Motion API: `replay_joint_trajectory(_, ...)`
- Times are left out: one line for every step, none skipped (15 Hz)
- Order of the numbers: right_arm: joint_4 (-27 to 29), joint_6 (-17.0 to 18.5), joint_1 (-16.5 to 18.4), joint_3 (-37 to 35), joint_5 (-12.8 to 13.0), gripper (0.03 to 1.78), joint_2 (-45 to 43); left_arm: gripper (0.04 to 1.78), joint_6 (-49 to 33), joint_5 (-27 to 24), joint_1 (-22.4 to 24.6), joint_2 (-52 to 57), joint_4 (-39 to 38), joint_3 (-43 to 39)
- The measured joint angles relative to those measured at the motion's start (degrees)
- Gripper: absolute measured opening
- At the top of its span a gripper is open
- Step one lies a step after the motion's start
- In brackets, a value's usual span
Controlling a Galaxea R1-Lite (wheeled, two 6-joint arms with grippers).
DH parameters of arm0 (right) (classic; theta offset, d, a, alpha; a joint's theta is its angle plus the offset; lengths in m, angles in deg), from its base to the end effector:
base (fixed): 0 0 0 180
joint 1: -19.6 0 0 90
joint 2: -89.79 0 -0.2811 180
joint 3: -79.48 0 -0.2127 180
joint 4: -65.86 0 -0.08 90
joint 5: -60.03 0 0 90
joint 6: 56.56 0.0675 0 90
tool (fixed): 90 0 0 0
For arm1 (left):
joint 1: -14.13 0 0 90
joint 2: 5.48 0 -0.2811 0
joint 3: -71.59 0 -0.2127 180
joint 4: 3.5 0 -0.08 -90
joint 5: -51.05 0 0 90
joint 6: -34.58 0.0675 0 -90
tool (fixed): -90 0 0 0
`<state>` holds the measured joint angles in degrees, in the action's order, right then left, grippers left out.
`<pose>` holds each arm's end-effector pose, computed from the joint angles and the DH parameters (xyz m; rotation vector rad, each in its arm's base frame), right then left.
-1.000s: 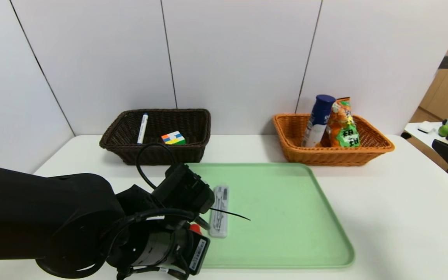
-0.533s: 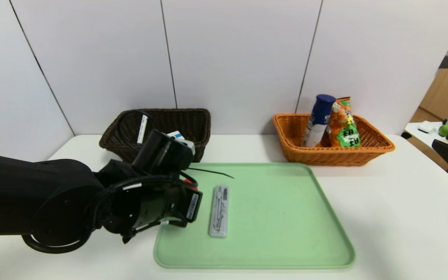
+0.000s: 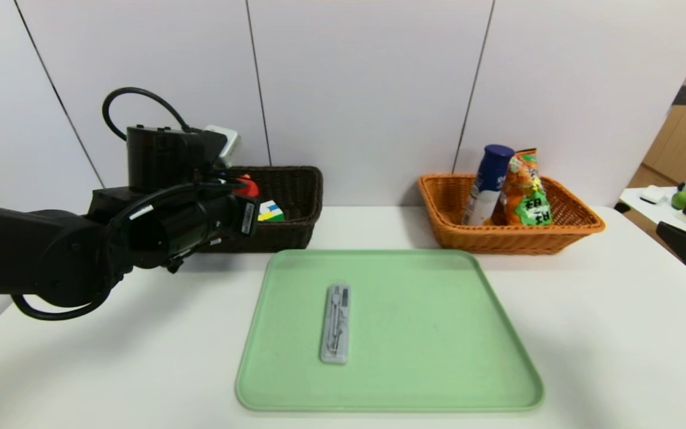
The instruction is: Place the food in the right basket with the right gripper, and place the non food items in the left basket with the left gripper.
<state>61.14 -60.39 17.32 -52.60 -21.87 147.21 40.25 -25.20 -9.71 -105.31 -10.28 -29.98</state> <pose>0.2049 -0.0014 0.1895 -0.0743 0.0865 -0.0987 0.3604 -0.1417 0.1626 0.1805 0.2332 -0.1871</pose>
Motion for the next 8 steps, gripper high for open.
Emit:
replay_joint_trajectory(0.00,0.04,0.02,-0.20,0.00,1.69,-0.04,0.68,0.26,-0.37,1.67,-1.46,-1.49,1.37)
replay_joint_trajectory(-0.13,0.06,0.02,-0.45,0.09,1.69,-0.06,0.68,0.44,-0.55,3.15,-3.10,-1.73,3.05)
replay_joint_trajectory(-0.26,0.06,0.00,-0.69,0.11,1.69,-0.09,0.68,0.63,-0.66,4.62,-4.96,-1.51,5.40)
replay_joint_trajectory(-0.22,0.06,0.02,-0.94,0.09,1.69,-0.12,0.68,1.11,-0.74,6.08,-6.67,-0.35,7.72)
replay_joint_trajectory(-0.22,0.11,0.02,-1.13,0.11,1.69,-0.15,0.68,1.63,-0.77,7.55,-8.25,2.23,10.23)
replay_joint_trajectory(-0.23,0.17,0.00,-1.22,0.11,1.69,-0.20,0.68,1.88,-0.80,8.73,-9.59,5.60,12.68)
replay_joint_trajectory(-0.23,0.17,0.00,-1.35,0.09,1.69,-0.21,0.68,1.96,-0.89,9.53,-10.67,8.33,14.96)
replay_joint_trajectory(-0.23,0.22,0.02,-1.52,0.13,1.69,-0.23,0.67,2.01,-1.05,10.00,-11.58,10.57,17.03)
